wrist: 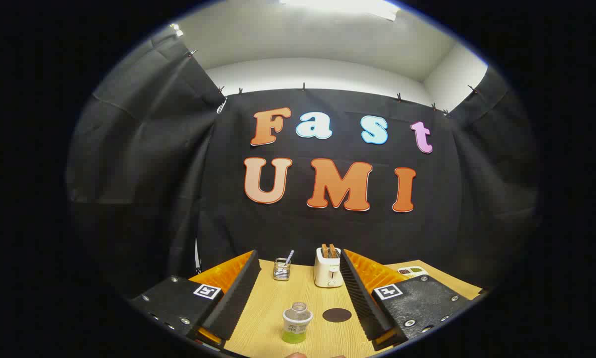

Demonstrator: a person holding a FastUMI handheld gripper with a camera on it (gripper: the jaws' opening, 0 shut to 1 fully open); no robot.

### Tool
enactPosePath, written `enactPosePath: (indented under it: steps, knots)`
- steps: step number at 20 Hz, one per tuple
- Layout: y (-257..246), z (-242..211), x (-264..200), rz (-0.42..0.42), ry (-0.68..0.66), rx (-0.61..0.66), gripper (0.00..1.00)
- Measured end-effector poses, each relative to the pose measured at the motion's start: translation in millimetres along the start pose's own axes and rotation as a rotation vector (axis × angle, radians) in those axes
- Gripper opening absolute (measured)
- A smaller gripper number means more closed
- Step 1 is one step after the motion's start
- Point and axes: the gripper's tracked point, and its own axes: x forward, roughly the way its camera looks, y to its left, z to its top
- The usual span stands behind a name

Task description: Take the bottle from table, then pour the juice into the cup, finally place the bottle on the coaster

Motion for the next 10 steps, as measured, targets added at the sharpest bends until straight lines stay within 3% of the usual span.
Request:
enactPosePath:
  steps: [10]
  knots:
    - [-25,-11,27,-0.021,-0.03,-0.039,0.96]
